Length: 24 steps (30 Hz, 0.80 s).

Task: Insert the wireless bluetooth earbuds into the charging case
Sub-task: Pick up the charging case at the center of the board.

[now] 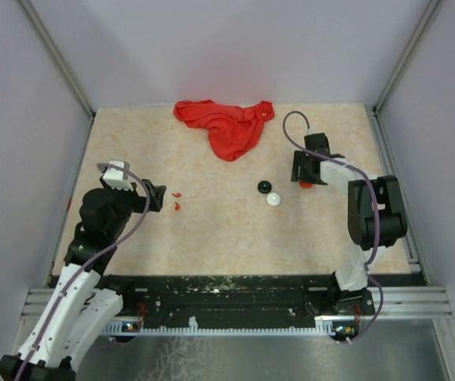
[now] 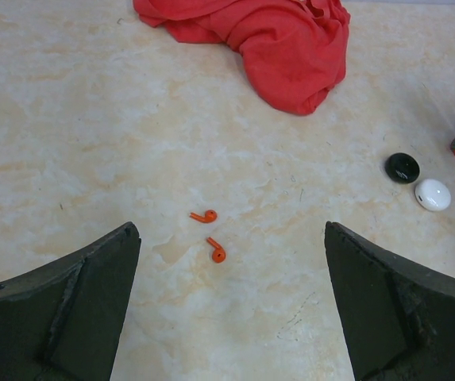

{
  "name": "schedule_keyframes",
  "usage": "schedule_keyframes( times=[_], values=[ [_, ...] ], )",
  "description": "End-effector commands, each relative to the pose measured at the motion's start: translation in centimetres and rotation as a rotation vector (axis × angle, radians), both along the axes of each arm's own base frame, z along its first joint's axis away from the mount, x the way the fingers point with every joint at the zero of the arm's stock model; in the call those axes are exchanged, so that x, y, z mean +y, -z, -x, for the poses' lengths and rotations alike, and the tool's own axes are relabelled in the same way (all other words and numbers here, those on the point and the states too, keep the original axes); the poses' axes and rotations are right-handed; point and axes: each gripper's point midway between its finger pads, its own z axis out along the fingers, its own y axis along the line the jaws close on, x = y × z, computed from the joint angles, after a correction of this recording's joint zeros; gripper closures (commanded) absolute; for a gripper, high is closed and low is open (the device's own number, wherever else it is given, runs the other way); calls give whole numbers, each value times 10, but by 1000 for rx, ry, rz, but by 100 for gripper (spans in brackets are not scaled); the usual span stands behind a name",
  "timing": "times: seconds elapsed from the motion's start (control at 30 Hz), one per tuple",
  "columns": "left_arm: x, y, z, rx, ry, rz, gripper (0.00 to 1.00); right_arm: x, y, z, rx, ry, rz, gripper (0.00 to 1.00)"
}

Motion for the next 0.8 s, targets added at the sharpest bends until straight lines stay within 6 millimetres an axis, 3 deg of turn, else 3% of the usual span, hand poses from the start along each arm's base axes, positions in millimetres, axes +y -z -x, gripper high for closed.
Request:
schedule_keyframes(
  times=[0.0,0.3,0.5,0.77],
  values=[
    [-12,-10,2,-4,80,65,0,-5,-9,-20,-32,12,24,31],
    [-22,-11,5,-9,159,92,3,-7,6,-18,2,5,35,34],
    [-27,-10,6,-4,197,104,6,-7,10,-15,21,-5,28,42],
    [-36,-9,7,8,258,134,9,-2,-25,-3,-55,-33,21,47]
  ],
)
